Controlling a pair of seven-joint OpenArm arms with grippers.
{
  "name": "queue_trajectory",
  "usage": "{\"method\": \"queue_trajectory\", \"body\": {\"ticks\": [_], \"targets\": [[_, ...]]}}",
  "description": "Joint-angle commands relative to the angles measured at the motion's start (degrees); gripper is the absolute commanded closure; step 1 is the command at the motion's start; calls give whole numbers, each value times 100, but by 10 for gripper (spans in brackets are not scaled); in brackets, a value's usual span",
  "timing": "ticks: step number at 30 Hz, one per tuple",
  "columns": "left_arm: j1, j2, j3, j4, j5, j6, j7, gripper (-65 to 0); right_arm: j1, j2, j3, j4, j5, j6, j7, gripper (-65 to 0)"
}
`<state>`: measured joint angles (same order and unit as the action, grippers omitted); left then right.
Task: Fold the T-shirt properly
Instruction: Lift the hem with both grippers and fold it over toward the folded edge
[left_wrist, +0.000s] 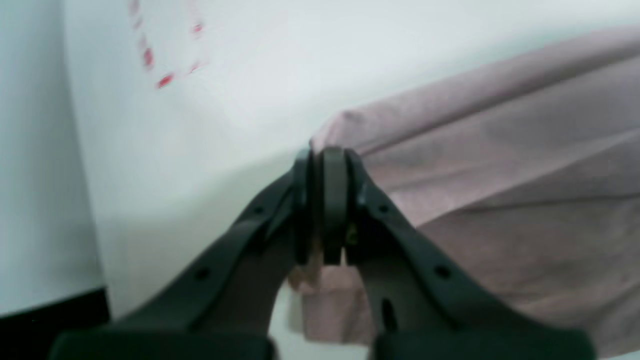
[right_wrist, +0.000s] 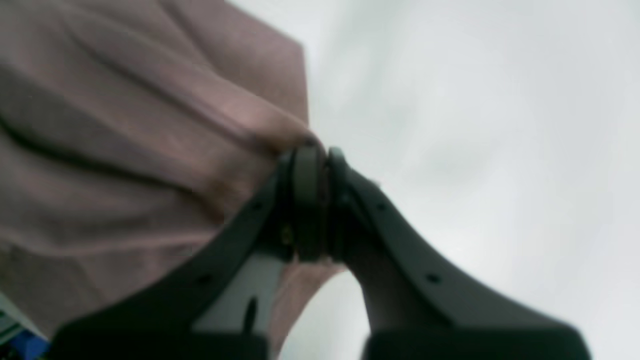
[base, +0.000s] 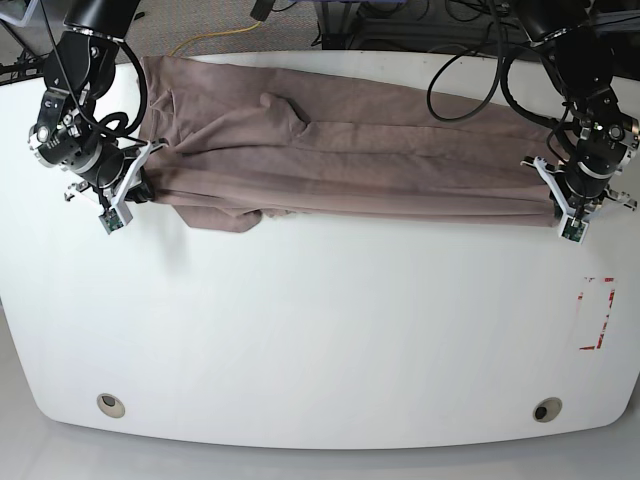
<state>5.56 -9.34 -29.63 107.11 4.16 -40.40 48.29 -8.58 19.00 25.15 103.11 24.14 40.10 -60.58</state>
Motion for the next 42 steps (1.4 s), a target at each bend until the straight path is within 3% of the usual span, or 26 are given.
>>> {"method": "queue_trajectory", "body": {"ticks": [1, 23, 27, 30, 33, 36, 39, 42], "targets": [[-60, -178, -13, 89, 19, 40, -69, 0, -70, -41, 57, 287, 17, -10, 49, 0], [969, -512, -13, 80, 28, 40, -78, 0, -1362, -569, 241, 762, 8, -10, 40, 0], [1110, -679, 154, -184, 28, 40, -78, -64, -1371, -736, 400, 726, -36, -10, 40, 0], [1127, -793, 259, -412, 19, 40, -78, -169, -1371, -762, 426, 726, -36, -10, 40, -65], [1118, -819, 242, -544, 19, 40, -78, -301, -1379, -762, 435, 726, -36, -10, 40, -193], [1092, -819, 233, -693, 19, 40, -78, -392, -1379, -762, 488, 753, -1, -10, 40, -311], [1013, -819, 233, -685, 10, 40, -78, -406, -1379, -815, 699, 832, 17, -10, 40, -388], [934, -819, 136, -447, 10, 40, -51, -399, -1362, -859, 813, 911, 25, -10, 40, -400]]}}
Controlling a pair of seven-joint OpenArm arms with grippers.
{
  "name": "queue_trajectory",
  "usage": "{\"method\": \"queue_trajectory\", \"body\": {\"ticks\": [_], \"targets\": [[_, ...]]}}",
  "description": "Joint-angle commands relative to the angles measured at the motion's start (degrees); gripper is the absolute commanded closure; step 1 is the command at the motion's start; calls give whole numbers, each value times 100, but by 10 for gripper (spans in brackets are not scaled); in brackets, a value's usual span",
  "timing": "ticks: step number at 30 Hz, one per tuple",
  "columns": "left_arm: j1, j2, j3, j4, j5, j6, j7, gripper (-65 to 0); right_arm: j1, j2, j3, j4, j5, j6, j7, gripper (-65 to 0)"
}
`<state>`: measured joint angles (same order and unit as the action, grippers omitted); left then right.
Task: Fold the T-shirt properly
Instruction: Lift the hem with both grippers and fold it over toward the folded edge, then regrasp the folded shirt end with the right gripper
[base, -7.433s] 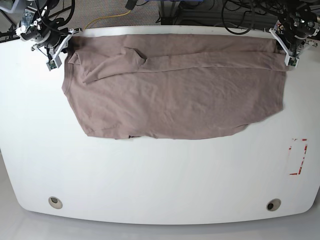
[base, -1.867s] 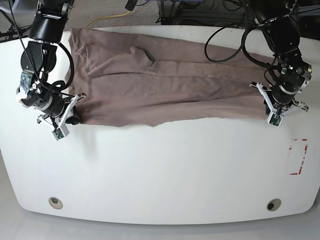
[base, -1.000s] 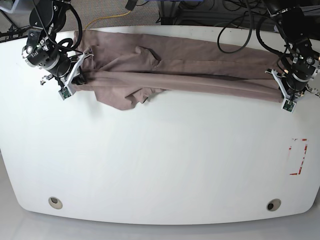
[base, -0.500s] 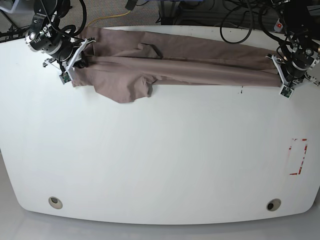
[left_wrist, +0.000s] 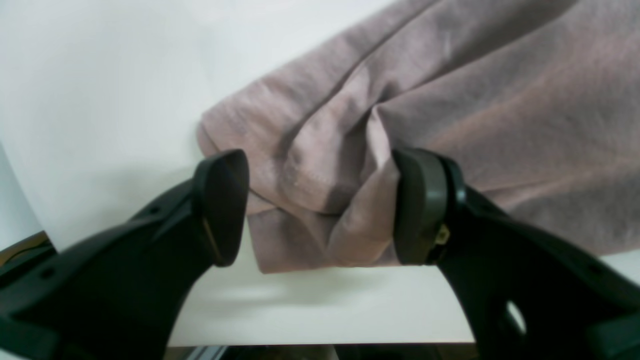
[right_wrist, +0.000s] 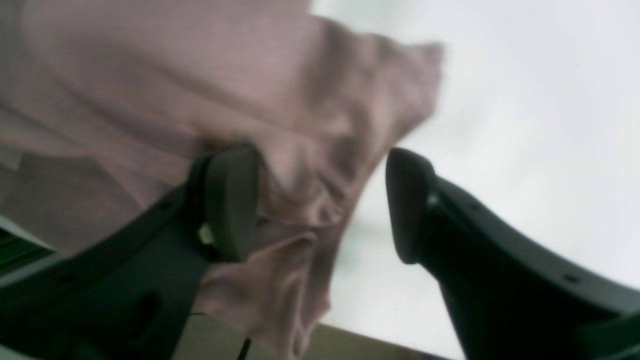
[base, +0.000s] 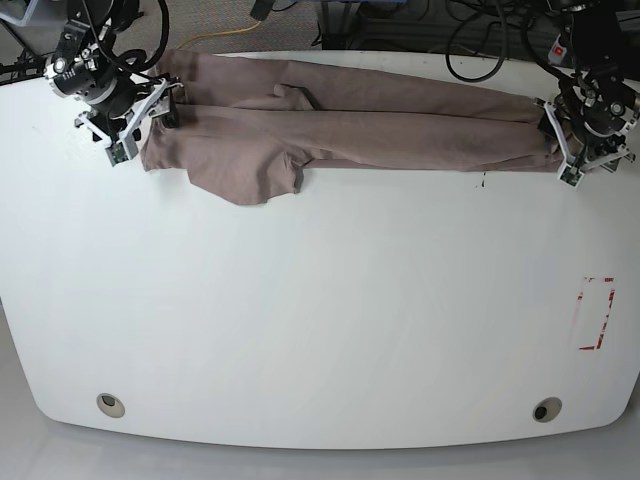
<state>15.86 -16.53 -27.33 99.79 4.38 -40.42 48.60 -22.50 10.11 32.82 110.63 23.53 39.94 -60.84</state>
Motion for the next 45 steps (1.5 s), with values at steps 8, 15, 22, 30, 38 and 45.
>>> {"method": "queue_trajectory", "body": {"ticks": [8, 15, 22, 30, 38, 45], "targets": [[-96, -65, -348, 865, -917, 42, -73, -399, 197, 5, 327, 124, 1054, 6, 66, -403], [-96, 49, -181, 373, -917, 42, -73, -397, 830, 5, -157, -166, 1124, 6, -136, -401], [-87, 23, -199, -49, -917, 42, -99, -396, 1551, 5, -385, -1177, 931, 6, -180, -401], [-78, -188, -207, -383, -917, 42, -108, -396, 2131, -31, -447, -1995, 34, 6, -171, -401], [-78, -188, -207, -383, -917, 42, -108, -396, 2263, -57, -965, -2285, 43, 6, -171, -400], [-87, -171, -181, -418, -917, 42, -117, -396, 2246, -374, -1106, -2285, 34, 6, -171, -197]]}}
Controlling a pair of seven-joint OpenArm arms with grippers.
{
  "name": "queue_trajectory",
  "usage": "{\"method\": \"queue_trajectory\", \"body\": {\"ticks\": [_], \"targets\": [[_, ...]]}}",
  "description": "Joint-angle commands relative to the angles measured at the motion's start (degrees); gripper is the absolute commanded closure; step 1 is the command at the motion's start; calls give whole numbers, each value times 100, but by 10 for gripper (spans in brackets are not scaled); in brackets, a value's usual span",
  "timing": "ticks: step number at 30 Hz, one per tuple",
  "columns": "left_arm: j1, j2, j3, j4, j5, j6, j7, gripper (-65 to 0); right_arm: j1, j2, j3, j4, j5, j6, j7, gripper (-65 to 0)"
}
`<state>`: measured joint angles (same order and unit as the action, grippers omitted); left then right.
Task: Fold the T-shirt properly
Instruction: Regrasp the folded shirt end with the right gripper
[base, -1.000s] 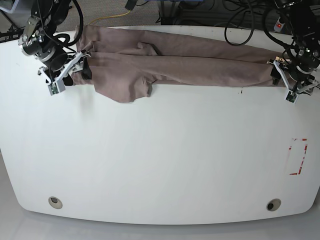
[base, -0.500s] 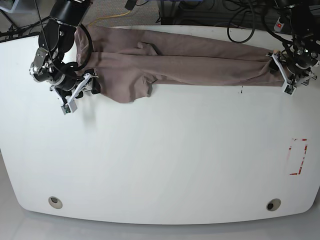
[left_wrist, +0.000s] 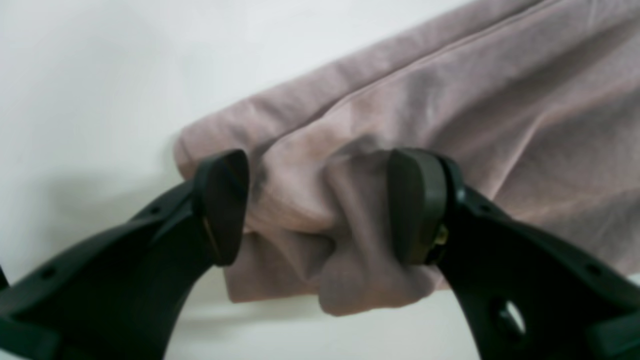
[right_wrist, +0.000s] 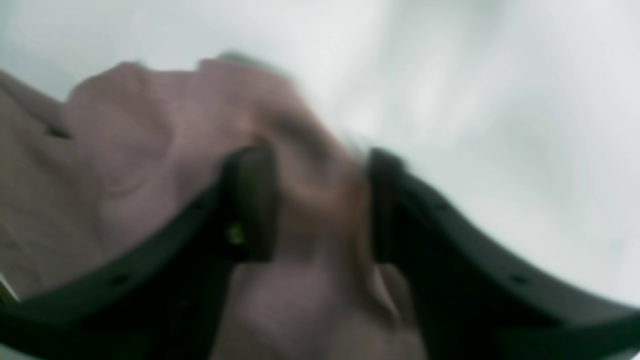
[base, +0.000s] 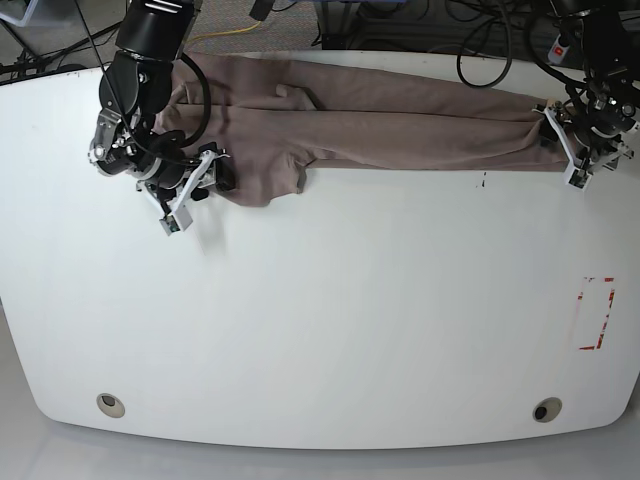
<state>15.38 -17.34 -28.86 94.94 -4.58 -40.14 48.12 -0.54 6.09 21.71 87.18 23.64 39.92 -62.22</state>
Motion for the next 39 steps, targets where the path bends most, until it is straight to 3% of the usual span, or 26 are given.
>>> {"method": "queue_trajectory", "body": {"ticks": [1, 4, 5, 20, 30, 39], "targets": [[-39, -90, -28, 67, -21, 14, -69, -396, 49, -15, 4, 60, 23, 8, -33, -143], [-39, -99, -28, 67, -21, 14, -69, -396, 40, -68, 4, 148, 23, 8, -33, -14], [-39, -99, -28, 67, -21, 14, -69, -396, 23, -77, 13, 263, 32, 8, -33, 0], [-39, -99, -10, 49, -12, 14, -69, -396, -1146, -235, 48, 2794, 41, 8, -385, 0], [-48, -116, -2, -329, -12, 14, -69, -396, -2122, -200, 734, 2856, 1307, 8, -394, 0], [-48, -116, 7, -329, -12, 14, -69, -396, -2509, -200, 1253, 2750, 1350, 8, -359, 0]]}}
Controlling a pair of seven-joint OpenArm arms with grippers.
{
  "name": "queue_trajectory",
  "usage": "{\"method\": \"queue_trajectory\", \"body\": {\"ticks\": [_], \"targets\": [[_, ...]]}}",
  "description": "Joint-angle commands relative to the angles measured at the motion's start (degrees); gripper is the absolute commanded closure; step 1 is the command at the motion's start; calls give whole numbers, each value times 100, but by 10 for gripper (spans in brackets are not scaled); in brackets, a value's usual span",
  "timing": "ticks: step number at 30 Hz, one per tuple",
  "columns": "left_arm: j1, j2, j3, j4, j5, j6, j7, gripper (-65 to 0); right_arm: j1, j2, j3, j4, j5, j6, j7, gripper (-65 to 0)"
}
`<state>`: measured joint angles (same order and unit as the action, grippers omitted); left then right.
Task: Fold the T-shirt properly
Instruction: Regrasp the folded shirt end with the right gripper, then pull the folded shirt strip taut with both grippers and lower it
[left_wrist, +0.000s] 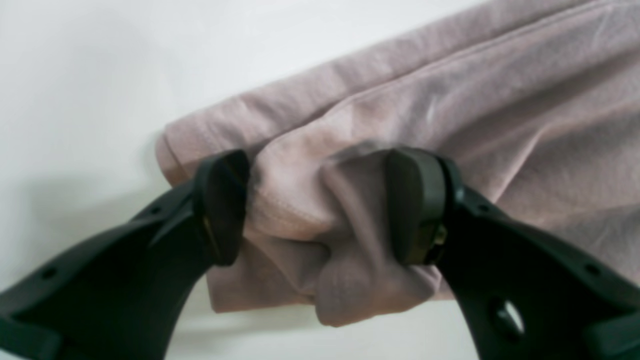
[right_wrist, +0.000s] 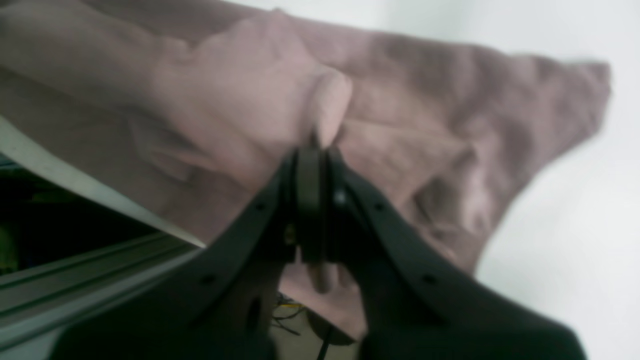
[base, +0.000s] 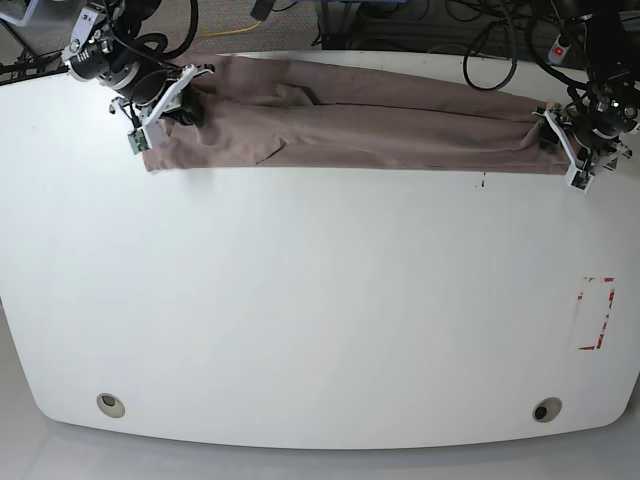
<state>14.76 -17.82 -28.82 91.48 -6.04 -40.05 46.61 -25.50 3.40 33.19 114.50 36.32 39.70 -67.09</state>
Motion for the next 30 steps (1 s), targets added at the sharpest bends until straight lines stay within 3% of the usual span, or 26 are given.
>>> {"method": "queue_trajectory", "body": {"ticks": [1, 3, 6, 8, 12, 17, 21, 26, 30], "targets": [[14, -68, 3, 25, 134, 5, 82, -396, -13, 69, 193, -43, 74, 30, 129, 0], [14, -68, 3, 25, 134, 5, 82, -396, 5, 78, 387, -113, 48, 30, 129, 0], [14, -68, 3, 43, 134, 5, 82, -396, 22, 157, 518, -122, -322, 30, 129, -103], [14, -68, 3, 61, 125, 5, 82, -396, 40, 157, 554, -113, -638, 30, 129, -208], [5, -68, -6, 87, 99, 5, 82, -396, 22, 157, 562, 36, -585, 30, 129, -319], [5, -24, -50, 368, 46, 5, 82, -396, -198, 174, 501, 89, 505, 30, 120, -328], [5, -15, -129, 650, -446, 5, 117, -396, -233, 166, 228, 62, 1384, 30, 102, -328], [14, -15, -410, 905, -991, 5, 143, -396, -198, 157, -370, -70, 1375, 30, 138, -323], [14, -24, -419, 940, -1088, 5, 495, -397, 101, 148, -510, -553, 874, 30, 146, -228]]}}
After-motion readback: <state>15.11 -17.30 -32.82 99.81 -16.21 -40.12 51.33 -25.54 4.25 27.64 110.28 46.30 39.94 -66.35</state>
